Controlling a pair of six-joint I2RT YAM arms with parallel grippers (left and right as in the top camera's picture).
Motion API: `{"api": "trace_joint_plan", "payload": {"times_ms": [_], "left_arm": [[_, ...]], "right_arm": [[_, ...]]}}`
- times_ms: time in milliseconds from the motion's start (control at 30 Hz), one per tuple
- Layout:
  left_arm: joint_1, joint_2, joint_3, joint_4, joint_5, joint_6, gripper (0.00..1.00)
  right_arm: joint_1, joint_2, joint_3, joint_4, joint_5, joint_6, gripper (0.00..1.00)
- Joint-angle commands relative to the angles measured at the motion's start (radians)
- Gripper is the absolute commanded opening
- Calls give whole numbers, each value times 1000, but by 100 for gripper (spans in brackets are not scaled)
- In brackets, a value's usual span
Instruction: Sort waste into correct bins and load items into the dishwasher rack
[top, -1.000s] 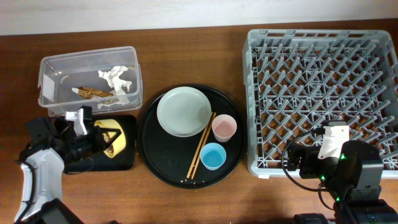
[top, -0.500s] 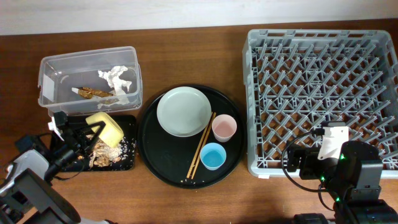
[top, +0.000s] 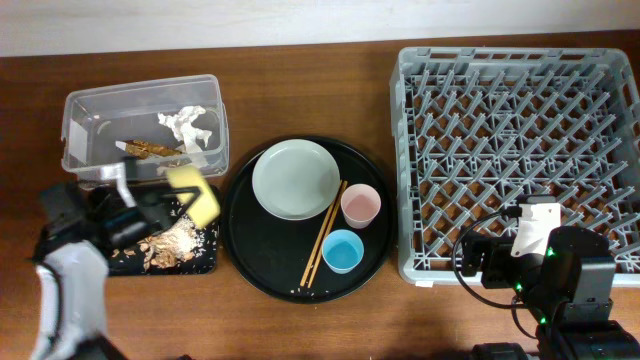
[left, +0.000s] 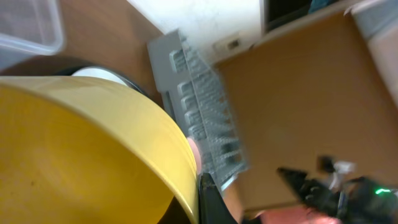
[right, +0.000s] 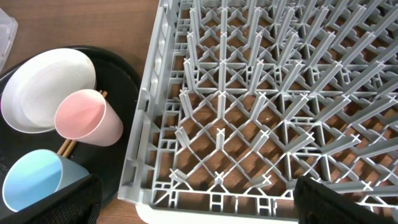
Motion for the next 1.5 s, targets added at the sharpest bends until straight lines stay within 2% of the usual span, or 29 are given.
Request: {"api": "trace_joint_plan", "payload": {"times_ms": [0, 133, 167, 267, 400, 433, 567, 633, 767, 867, 900, 933, 967, 1000, 1067, 1133, 1367, 1433, 1467], "left_arm": [[-319, -197, 3, -2, -443, -89, 0], [-824, -143, 3, -3, -985, -148, 0], [-892, -96, 3, -2, -1036, -148, 0], [-962, 43, 3, 13, -1094, -148, 0], [-962, 51, 108, 118, -1198, -139, 0], [-962, 52, 111, 220, -1200, -139, 0], [-963, 84, 111, 441, -1199, -140, 0], [-965, 165, 111, 520, -1183, -140, 0], [-1035, 278, 111, 661, -1173, -139, 0], [-1041, 298, 111, 644, -1172, -140, 3], [-1041, 298, 111, 637, -1173, -139, 16], [-1041, 298, 111, 630, -1172, -140, 24], [-1041, 298, 112, 622, -1172, -140, 53], [-1041, 287, 116, 613, -1173, -139, 58], [-1040, 211, 151, 539, -1172, -140, 62], [-1042, 126, 194, 479, -1062, -140, 65], [-1153, 221, 194, 317, -1030, -144, 62], [-1152, 277, 194, 303, -1034, -144, 54], [-1152, 293, 194, 312, -1038, -144, 44]], "right_arm": [[5, -2, 14, 4, 6, 7, 99], [5, -2, 14, 3, 5, 7, 99], [5, -2, 14, 3, 5, 7, 99], [5, -2, 14, 3, 5, 7, 99], [5, -2, 14, 3, 5, 7, 99], [5, -2, 14, 3, 5, 7, 99], [5, -2, 14, 3, 5, 8, 99], [5, -2, 14, 3, 5, 8, 99], [5, -2, 14, 3, 5, 8, 99], [5, -2, 14, 3, 5, 8, 99], [5, -2, 14, 3, 5, 7, 99], [5, -2, 14, 3, 5, 8, 99], [5, -2, 14, 3, 5, 7, 99], [5, -2, 14, 1, 5, 7, 99], [5, -2, 14, 2, 5, 7, 99], [5, -2, 14, 2, 5, 7, 99], [5, -2, 14, 0, 5, 8, 99], [5, -2, 14, 0, 5, 8, 99], [5, -2, 14, 0, 5, 8, 99]]}}
